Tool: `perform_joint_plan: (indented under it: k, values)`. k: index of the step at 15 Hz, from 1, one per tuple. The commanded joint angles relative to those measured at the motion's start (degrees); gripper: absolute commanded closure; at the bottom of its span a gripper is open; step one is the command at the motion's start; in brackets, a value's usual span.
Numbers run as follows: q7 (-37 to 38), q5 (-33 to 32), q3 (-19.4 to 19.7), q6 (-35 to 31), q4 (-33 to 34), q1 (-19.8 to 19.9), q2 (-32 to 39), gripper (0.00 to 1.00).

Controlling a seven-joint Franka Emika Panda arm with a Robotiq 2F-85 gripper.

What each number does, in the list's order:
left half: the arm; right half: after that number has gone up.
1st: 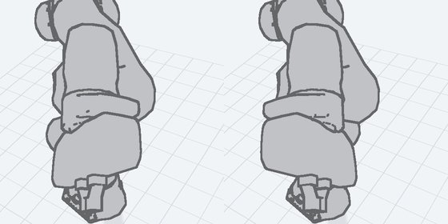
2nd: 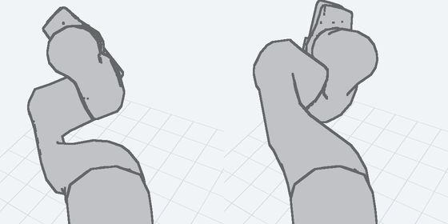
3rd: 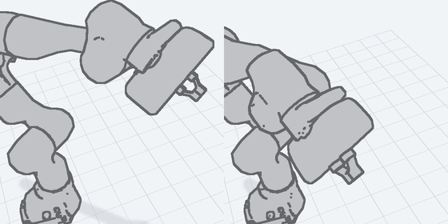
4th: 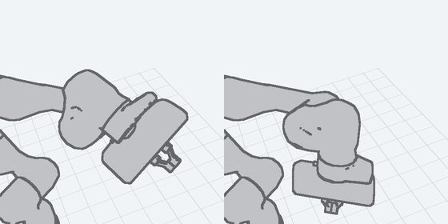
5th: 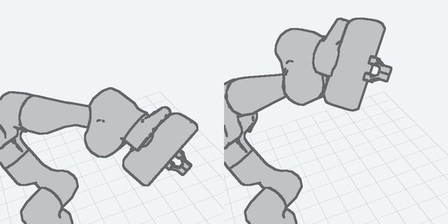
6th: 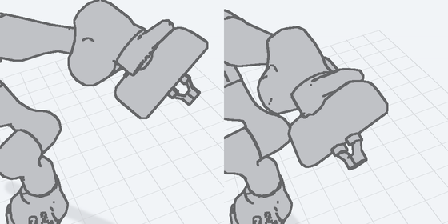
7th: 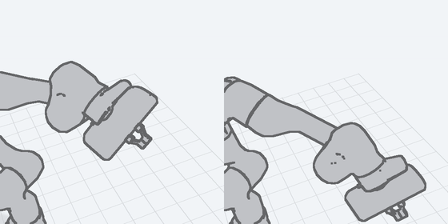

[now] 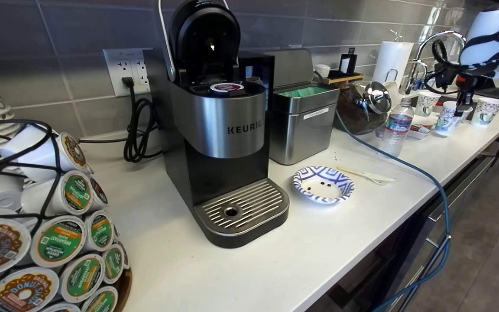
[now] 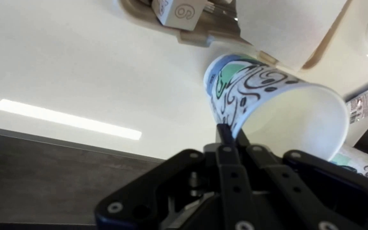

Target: Move the cup to the right

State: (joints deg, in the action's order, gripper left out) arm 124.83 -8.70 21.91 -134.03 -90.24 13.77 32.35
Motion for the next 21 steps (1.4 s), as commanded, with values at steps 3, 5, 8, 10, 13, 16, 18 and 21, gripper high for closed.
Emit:
perform_joint_plan:
  k: [3, 5, 8, 10, 13, 16, 18, 21]
  values:
    - [5.73, -6.28, 4.54, -1.49, -2.43, -3.22, -0.47, 0.99]
    - [5.92, -7.14, 4.82, 0.07, -2.35, -3.5, -0.4, 0.99]
    - [4.1, -7.05, 3.97, 3.37, -2.31, -3.25, -0.56, 0.99]
    - [3.77, -6.55, 3.48, 6.64, -1.47, -2.95, -0.36, 0.99]
    - [3.36, -5.66, 2.58, 10.97, -0.01, -2.26, 0.0, 0.99]
    - [2.52, -3.62, 1.19, 15.07, 1.66, -1.25, 0.01, 0.99]
    - [2.27, -2.46, 0.35, 17.78, 3.05, -0.63, 0.34, 0.99]
    - [2.23, -1.07, -0.54, 20.07, 4.41, 0.0, 0.65, 0.99]
